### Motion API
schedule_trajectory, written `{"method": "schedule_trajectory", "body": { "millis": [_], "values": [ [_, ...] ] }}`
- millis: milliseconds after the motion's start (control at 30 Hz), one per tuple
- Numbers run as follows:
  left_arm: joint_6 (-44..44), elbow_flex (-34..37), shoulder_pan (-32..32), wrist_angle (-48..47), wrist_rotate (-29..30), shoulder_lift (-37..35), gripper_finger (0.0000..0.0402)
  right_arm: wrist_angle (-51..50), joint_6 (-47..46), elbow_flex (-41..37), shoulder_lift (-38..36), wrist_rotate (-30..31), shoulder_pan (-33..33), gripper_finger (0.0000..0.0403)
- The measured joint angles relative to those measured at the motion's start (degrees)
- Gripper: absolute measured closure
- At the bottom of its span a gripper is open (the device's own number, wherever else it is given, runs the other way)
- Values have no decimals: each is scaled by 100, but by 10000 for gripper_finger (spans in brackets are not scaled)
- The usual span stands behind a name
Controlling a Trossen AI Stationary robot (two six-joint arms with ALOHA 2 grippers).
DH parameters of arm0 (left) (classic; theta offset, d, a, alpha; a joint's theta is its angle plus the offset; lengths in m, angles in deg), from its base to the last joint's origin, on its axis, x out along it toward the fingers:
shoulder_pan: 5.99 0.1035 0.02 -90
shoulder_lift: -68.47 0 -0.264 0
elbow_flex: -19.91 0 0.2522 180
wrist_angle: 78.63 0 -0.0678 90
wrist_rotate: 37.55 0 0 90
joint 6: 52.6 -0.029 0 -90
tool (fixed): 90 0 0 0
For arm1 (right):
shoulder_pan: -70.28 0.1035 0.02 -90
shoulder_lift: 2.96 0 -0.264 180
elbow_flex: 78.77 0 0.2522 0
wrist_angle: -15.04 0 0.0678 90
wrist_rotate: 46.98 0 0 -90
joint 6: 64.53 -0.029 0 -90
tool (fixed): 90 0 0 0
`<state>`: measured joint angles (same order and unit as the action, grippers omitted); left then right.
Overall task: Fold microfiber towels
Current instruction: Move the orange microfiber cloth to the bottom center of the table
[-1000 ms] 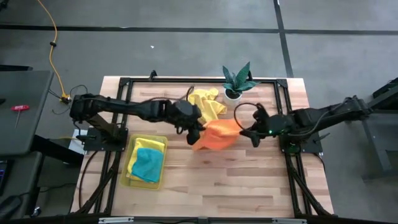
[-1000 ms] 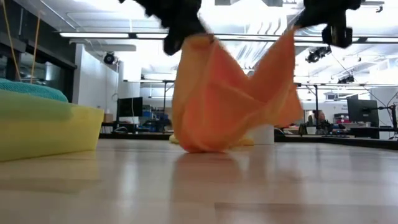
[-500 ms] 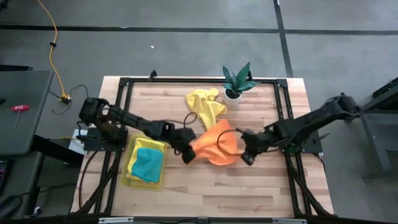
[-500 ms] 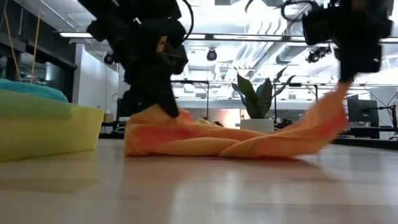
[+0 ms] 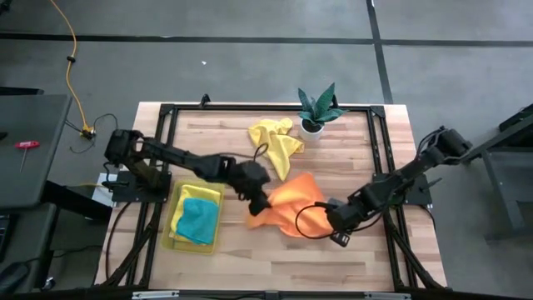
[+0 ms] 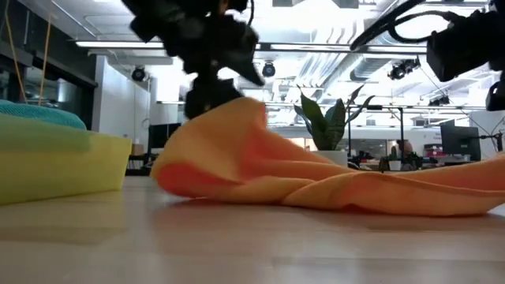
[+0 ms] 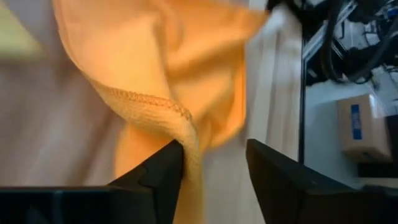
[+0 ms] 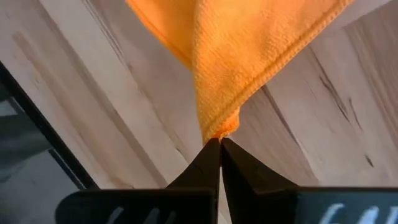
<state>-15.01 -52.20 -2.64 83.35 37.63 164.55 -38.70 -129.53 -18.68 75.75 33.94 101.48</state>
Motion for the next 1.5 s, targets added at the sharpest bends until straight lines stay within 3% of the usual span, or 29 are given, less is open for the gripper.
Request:
{"method": "schedule_trajectory", "body": {
  "millis": [233, 533, 800, 1100, 1233, 1400, 1500],
  "values": [
    [-967, -1045, 570, -530, 10, 296, 202, 241, -86, 0, -35, 279, 4, 403],
    [-2126, -2401, 912, -1102, 200, 1137, 197, 525, 360, 0, -35, 472, 7, 403],
    [-2173, -3747, 1011, -1306, -115, 2490, 197, 1437, 2138, 0, -26, 542, 153, 403],
    [-1806, -4587, 841, -1218, 135, 3631, 197, 1451, 2107, 0, -24, 748, 157, 403],
    [-1719, -4910, 636, -1226, 660, 4112, 197, 1452, 2109, 0, -24, 758, 157, 403],
    [-1815, -5224, 473, -1175, 1925, 4470, 197, 1455, 2099, 0, -24, 758, 157, 403],
    [-2003, -5245, 433, -1147, 2330, 4581, 197, 1458, 2104, 0, -24, 758, 157, 403]
  ]
}}
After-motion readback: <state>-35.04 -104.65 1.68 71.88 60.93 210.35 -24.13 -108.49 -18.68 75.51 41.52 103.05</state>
